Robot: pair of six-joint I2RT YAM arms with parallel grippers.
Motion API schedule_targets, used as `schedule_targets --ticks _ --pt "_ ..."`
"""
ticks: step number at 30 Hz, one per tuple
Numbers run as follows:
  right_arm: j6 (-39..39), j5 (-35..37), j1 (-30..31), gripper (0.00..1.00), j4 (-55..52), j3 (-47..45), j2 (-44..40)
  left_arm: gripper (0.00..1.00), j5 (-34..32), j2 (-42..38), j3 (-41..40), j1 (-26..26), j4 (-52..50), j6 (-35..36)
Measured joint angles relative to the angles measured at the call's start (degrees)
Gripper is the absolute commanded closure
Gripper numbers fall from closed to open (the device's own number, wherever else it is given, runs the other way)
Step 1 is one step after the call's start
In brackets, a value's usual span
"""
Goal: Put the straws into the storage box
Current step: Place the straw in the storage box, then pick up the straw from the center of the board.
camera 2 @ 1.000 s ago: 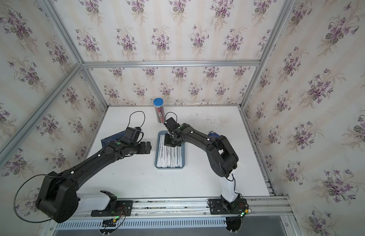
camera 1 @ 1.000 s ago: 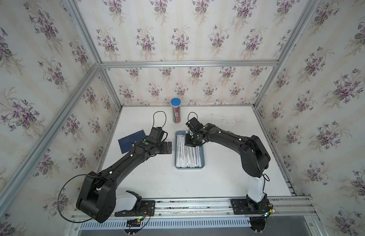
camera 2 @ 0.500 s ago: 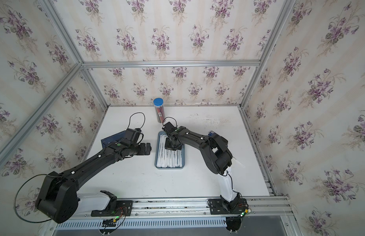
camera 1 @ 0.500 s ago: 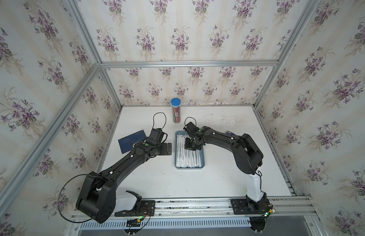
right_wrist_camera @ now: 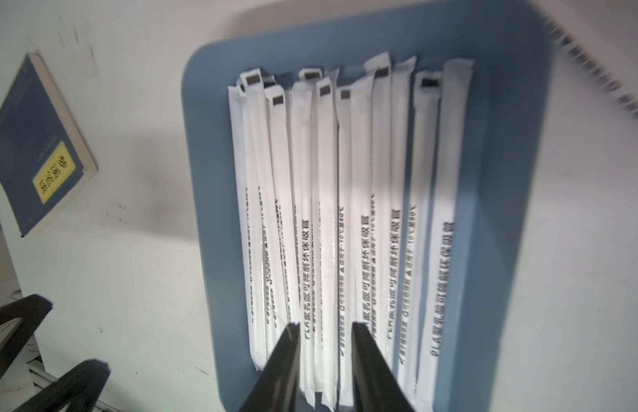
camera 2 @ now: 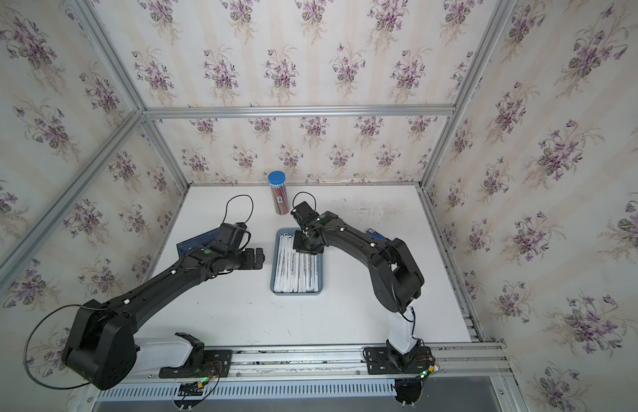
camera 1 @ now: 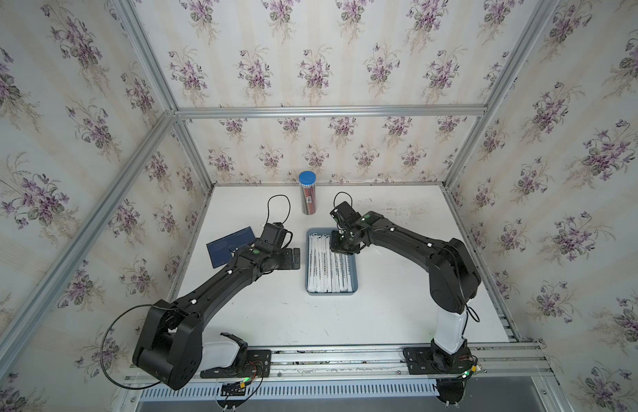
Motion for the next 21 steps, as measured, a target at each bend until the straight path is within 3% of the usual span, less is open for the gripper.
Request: schedule_targets --ticks 4,9,14,21 --pt "-7.72 0.26 -7.39 0.65 -1.36 -1.31 -3.67 0.00 -0.02 0.35 0.35 0.00 0.02 -0.04" --pt "-16.04 3.96 -15.61 0.62 -2.10 -2.60 -0.57 0.00 1.05 2.38 1.88 -0.02 0.07 -0.90" --pt "-22.60 5.42 -16.79 0.58 -1.16 1.86 7.85 0.00 1.53 3.39 3.28 -0.28 -0.13 -1.09" --pt "-25.70 5.97 -16.81 0.58 0.37 8.66 15.28 0.00 2.21 3.63 3.74 -0.46 -1.42 -1.92"
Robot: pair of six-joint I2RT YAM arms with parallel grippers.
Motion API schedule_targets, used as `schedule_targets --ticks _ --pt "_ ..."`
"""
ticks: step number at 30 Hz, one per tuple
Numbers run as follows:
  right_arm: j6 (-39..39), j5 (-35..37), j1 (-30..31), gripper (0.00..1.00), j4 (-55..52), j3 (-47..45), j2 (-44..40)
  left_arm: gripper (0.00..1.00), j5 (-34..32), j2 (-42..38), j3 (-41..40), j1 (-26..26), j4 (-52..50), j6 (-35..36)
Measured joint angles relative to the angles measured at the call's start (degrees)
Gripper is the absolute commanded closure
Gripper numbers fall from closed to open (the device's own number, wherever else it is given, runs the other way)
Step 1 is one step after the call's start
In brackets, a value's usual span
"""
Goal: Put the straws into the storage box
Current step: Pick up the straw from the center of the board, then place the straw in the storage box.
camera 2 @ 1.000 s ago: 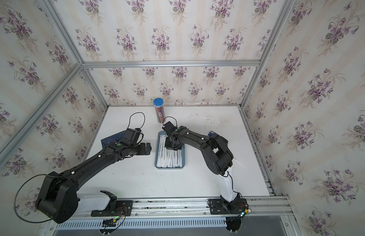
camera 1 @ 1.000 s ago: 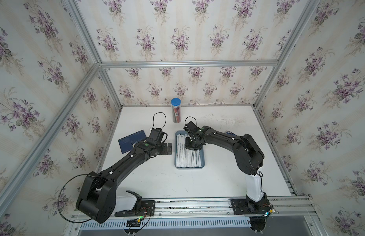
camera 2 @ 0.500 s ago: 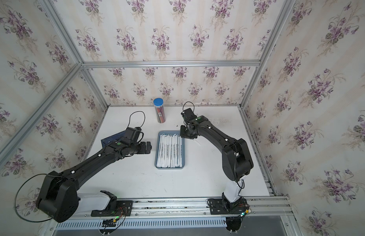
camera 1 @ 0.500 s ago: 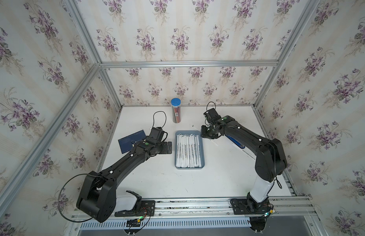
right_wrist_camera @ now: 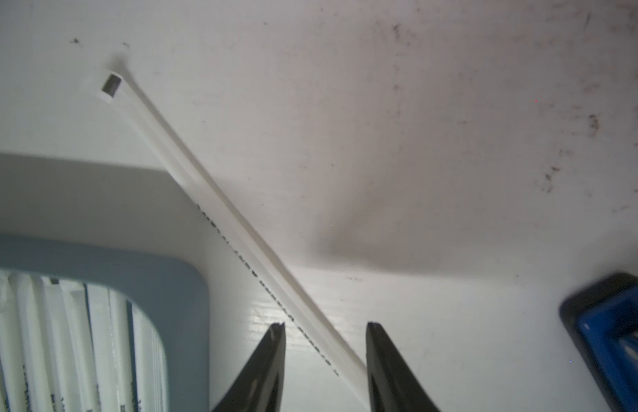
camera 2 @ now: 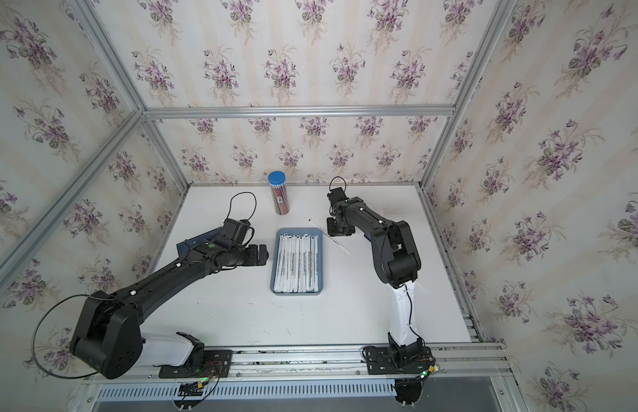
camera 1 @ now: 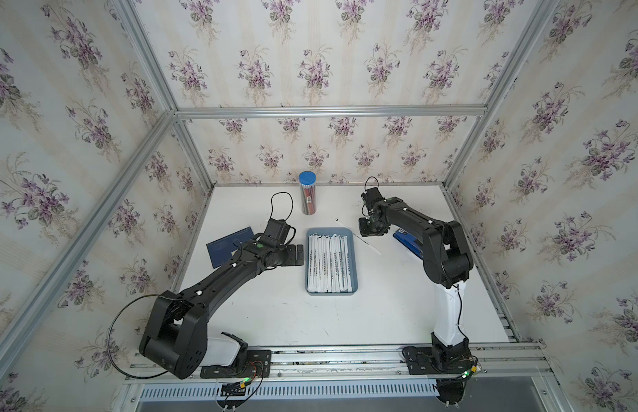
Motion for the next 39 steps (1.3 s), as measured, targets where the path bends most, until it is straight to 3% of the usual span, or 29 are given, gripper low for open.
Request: schedule_targets --ticks 10,14,19,25,31,35,39 --pt "-0.39 -1.03 2.23 0.63 0.35 3.96 5.90 0.00 0.44 0.48 0.76 -0.52 -0.35 -0.63" --pt "0.76 1.07 2.38 0.78 1.16 3.85 6.40 0.00 0.39 0.42 0.76 -0.52 -0.72 -0.61" --pt "2.03 1.57 2.08 0.86 4.44 0.42 4.46 0.00 0.39 0.42 0.98 -0.52 -1.09 -0.61" --pt "2.47 1.70 1.86 0.88 1.46 -5.57 -2.40 0.00 0.39 0.42 1.11 -0.57 -1.18 -0.57" --pt "5.20 -1.44 2.69 0.89 0.17 -11.67 -15.15 0.00 0.35 -0.17 1.14 -0.57 -1.20 -0.57" --pt "8.98 -6.03 7.30 0.89 0.92 -14.78 -21.86 0.00 0.24 -0.28 0.74 -0.57 -1.14 -0.59" --pt "15.87 -12.74 13.75 0.89 6.73 -19.39 -23.12 0.00 0.24 -0.26 0.70 -0.57 -1.05 -0.61"
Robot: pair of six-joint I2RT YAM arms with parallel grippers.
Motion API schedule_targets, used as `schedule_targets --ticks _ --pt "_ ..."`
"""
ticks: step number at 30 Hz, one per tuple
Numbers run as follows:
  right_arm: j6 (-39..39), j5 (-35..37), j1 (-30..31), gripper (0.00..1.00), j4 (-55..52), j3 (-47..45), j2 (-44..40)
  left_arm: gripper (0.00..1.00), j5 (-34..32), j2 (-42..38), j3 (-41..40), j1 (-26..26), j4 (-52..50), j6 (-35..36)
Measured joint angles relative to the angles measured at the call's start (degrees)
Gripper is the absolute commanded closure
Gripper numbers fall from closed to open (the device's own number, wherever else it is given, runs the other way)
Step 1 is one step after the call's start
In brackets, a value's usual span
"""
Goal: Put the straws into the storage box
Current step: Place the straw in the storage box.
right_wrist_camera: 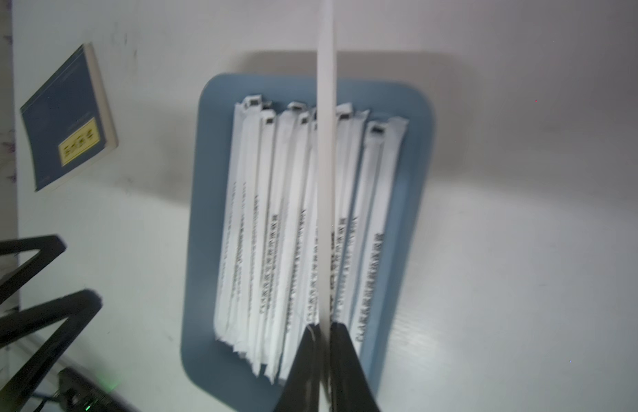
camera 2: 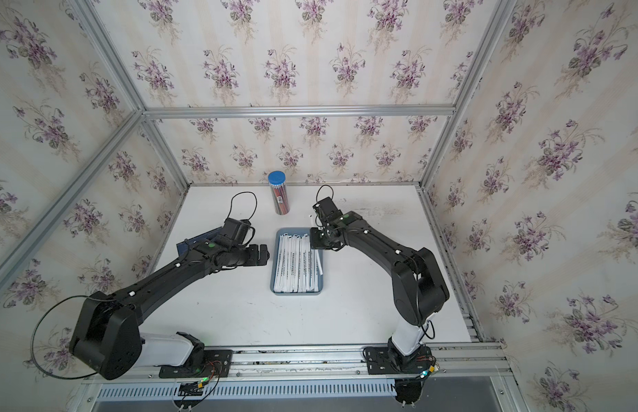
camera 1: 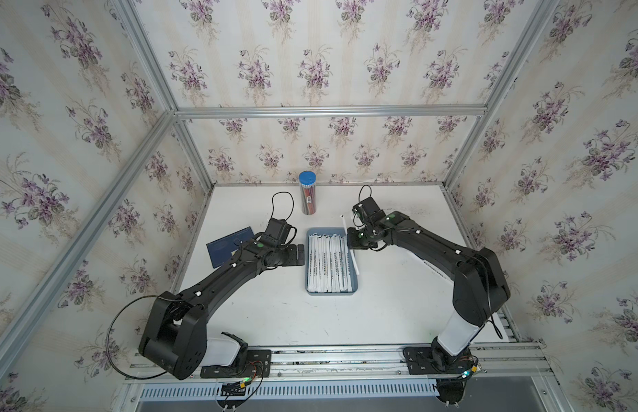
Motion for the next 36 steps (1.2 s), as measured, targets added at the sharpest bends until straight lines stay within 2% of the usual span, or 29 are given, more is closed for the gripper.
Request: schedule_targets --ticks 8,17,22,28,36 --pt "12.02 -5.31 3.08 0.90 14.49 -6.84 5.09 0.00 -0.44 -1.11 -0.79 0.00 -0.02 0.17" --pt "16.46 -6.40 3.87 0.89 22.45 -11.43 8.85 0.00 -0.98 -1.60 -1.73 0.00 -0.02 0.17" --pt "17.38 -5.55 3.93 0.83 24.50 -11.76 9.84 0.00 -1.16 -1.73 -1.73 0.00 -0.02 0.20" --pt "16.39 -3.19 4.13 0.72 22.56 -11.50 8.24 0.00 -1.40 -2.43 -1.75 0.00 -0.04 0.22" --pt "10.38 -1.25 2.95 0.71 13.03 -8.24 0.46 0.00 -1.75 -2.73 -1.84 0.00 -0.02 0.22"
